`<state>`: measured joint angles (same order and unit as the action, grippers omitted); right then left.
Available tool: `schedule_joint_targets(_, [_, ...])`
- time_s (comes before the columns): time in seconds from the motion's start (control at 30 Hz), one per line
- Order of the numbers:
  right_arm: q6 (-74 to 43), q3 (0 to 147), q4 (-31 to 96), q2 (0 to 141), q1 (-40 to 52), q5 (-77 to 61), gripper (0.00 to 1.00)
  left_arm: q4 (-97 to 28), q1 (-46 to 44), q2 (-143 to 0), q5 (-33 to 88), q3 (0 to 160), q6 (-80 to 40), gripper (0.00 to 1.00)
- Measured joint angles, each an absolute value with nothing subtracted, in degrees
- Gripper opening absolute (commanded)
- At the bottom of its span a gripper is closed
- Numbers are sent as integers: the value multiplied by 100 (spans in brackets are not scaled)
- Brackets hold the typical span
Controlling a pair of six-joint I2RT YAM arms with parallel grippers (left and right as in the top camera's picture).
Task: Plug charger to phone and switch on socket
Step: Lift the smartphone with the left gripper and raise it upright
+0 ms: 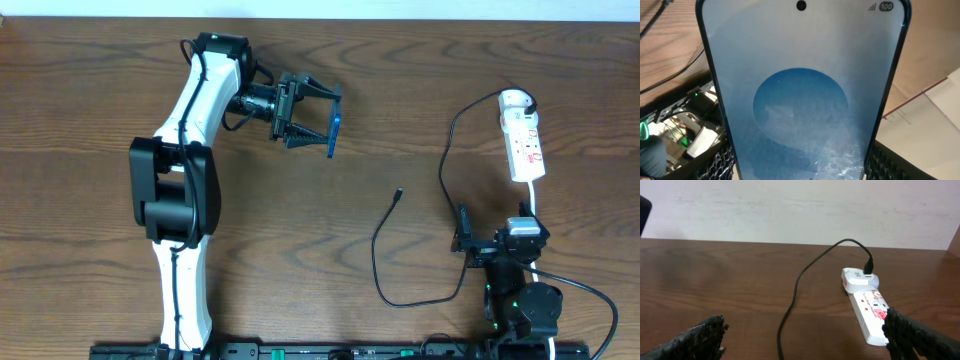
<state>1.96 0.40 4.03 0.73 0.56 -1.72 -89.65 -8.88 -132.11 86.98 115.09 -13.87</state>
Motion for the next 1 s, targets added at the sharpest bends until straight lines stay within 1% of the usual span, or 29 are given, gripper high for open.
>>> schedule_joint_targets(0.4, [196, 40, 403, 73, 56, -172, 99, -9170, -888, -12825, 8713, 11509, -1343, 70])
schedule_joint_targets(1.0, [196, 40, 403, 73, 56, -172, 99, -9218, -888, -12814, 8713, 11509, -1343, 70])
